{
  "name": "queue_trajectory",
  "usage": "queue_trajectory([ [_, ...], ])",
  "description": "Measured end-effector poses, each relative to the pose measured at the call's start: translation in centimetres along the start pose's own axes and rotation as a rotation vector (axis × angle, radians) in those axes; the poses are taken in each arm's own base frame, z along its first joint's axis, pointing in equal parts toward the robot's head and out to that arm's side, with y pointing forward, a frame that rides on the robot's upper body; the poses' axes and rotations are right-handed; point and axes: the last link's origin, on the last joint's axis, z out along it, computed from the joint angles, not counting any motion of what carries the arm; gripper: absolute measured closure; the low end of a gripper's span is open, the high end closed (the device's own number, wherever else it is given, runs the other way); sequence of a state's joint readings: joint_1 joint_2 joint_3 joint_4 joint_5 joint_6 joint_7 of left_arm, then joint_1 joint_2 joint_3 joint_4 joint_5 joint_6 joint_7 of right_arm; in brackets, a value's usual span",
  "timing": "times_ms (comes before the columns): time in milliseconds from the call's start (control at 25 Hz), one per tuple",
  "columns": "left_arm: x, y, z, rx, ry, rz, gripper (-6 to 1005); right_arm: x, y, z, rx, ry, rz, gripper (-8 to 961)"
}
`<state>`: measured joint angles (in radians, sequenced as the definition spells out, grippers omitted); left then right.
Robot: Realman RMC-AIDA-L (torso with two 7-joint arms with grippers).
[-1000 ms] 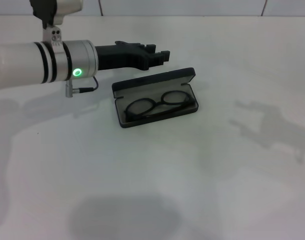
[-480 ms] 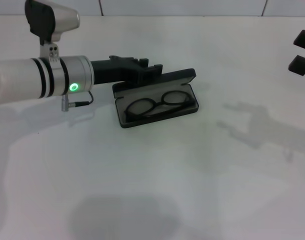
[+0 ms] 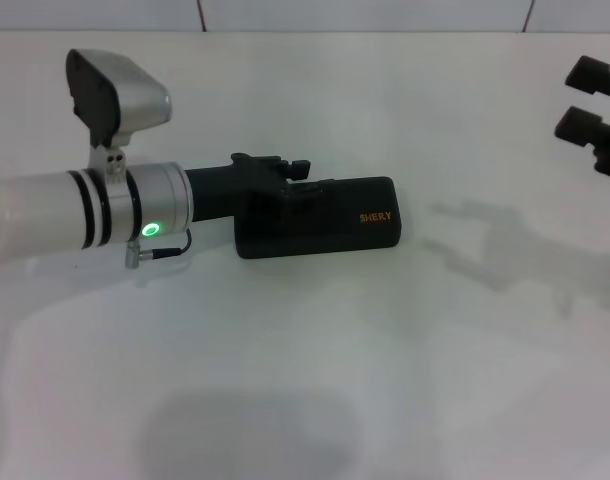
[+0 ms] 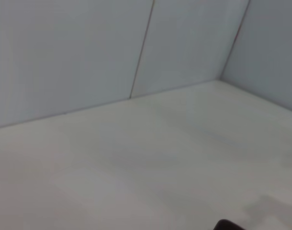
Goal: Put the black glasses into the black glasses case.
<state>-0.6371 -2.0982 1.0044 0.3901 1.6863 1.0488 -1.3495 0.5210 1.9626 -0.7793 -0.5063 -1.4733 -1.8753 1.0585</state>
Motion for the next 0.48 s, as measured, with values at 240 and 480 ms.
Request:
queue_trajectory([
  [240, 0.0, 0.5, -1.0, -0.030, 0.078, 0.035, 509, 0.6, 0.2, 1.7, -0.027, 0.011, 0.006, 480],
  [480, 1.9, 2.4, -5.5, -0.234, 0.241, 0.183, 510, 2.1, 1.3, 4.8, -0.151, 0.100, 0.008, 479],
])
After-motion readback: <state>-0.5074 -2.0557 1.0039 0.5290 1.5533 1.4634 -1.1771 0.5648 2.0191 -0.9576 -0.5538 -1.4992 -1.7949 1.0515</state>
